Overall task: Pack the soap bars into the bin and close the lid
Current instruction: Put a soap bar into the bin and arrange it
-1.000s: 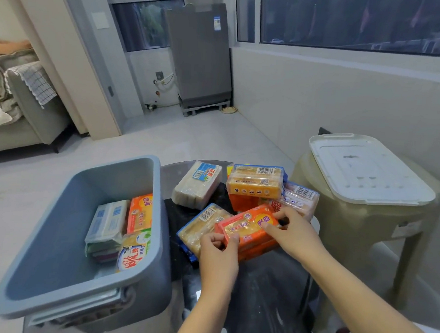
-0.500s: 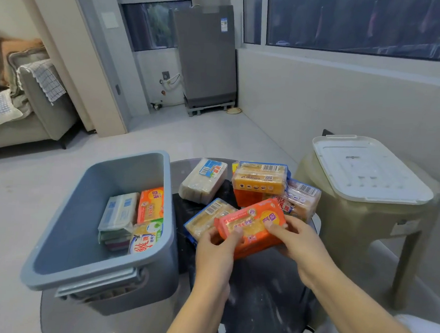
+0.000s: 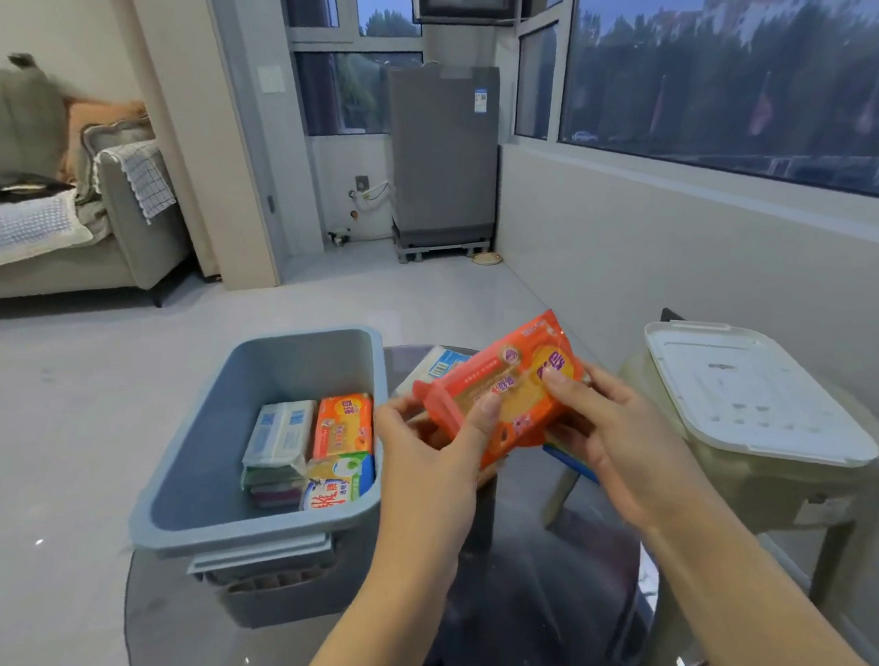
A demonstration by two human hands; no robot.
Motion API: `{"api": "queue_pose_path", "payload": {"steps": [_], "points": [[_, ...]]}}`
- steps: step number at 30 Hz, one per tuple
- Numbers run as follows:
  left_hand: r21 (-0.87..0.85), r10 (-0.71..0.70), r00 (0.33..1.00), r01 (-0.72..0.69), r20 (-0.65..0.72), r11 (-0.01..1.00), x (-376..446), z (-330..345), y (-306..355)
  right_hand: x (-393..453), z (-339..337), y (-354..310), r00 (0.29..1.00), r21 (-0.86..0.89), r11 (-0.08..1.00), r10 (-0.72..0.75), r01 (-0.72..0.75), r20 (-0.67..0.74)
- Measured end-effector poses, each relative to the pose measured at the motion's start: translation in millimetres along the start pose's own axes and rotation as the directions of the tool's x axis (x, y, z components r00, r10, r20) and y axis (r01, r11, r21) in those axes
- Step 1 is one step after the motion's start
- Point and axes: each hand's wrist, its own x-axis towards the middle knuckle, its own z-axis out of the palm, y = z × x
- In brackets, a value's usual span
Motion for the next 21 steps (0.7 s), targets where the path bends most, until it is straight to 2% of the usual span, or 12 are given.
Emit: {"api": "queue_pose_path", "payload": {"steps": [3,6,10,15,17,19,21], "points": [[0.025,0.061,0.998,-0.062,0.012,0.998,4.6,-18.6,15.9,2.7,21.8,-7.9,0.997,0.003,1.0,0.003,-0.003,0.074],[0.145,0.093,0.995,-0.096,0.026,0.985,8.5,-35.9,26.5,7.5,49.4,-7.3,0.99,0.055,0.998,0.017,-0.025,0.14],[0.362,0.153,0.985,-0.113,-0.082,0.925,17.2,-59.3,41.6,17.8,89.3,-0.8,0.981,0.021,1.0,0.008,-0.012,0.192],[0.465,0.174,0.968,-0.072,-0.18,0.882,33.9,-96.7,57.0,35.6,138.3,5.6,0.964,-0.036,0.999,0.04,-0.031,0.262],[0.45,0.147,0.97,-0.045,-0.194,0.892,39.5,-116.8,58.7,45.9,153.2,7.1,0.949,-0.036,0.996,0.091,-0.084,0.301],[0.364,0.117,0.971,-0.035,-0.206,0.931,43.1,-137.9,59.7,57.6,164.5,8.1,0.925,-0.025,0.989,0.148,-0.149,0.351],[0.377,0.067,0.969,0.028,-0.238,0.926,43.9,-155.3,59.9,68.4,174.1,10.5,0.89,-0.093,0.977,0.212,-0.19,0.404]]}}
